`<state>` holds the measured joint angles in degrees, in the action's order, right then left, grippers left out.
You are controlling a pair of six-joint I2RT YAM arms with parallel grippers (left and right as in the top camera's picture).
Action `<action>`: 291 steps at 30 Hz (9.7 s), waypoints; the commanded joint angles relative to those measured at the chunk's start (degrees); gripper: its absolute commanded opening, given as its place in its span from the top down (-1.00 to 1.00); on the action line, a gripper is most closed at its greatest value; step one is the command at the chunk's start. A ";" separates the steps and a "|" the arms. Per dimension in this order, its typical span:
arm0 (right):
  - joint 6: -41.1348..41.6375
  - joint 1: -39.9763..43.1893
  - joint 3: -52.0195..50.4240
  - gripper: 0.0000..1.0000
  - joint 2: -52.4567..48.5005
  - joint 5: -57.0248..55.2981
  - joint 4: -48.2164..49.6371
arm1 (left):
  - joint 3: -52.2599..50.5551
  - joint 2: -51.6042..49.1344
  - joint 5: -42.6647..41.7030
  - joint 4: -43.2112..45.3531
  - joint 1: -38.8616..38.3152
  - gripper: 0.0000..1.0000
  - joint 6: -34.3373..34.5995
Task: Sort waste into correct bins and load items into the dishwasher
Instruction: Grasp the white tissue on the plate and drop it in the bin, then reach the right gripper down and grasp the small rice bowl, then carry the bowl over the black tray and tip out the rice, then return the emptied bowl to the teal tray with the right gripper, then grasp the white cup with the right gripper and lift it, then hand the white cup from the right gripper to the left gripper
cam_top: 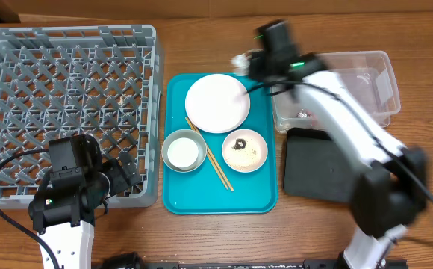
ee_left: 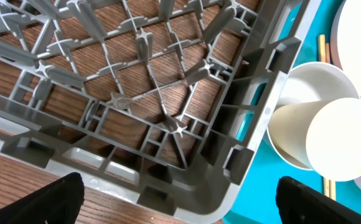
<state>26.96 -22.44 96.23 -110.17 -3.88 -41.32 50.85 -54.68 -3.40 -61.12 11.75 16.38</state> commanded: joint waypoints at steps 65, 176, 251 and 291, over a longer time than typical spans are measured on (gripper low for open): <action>-5.95 -21.40 -20.13 0.92 2.47 4.96 -5.73 | 1.18 -0.07 -0.24 -0.37 0.24 -1.00 0.35; -19.80 9.75 -25.64 0.92 28.02 30.36 -5.42 | 1.18 -0.07 0.85 -0.15 0.24 -1.00 0.35; -1.38 -13.44 -6.12 0.92 8.55 16.59 -7.45 | 1.18 -0.07 -3.10 0.61 0.24 -1.00 -0.90; -19.96 1.70 -6.25 0.92 16.83 73.92 -25.70 | 1.18 -8.96 -55.71 55.17 -22.67 -0.92 -2.91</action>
<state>8.32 -18.39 89.56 -93.51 67.18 -66.92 51.05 -63.44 -59.72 -7.60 -10.92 11.00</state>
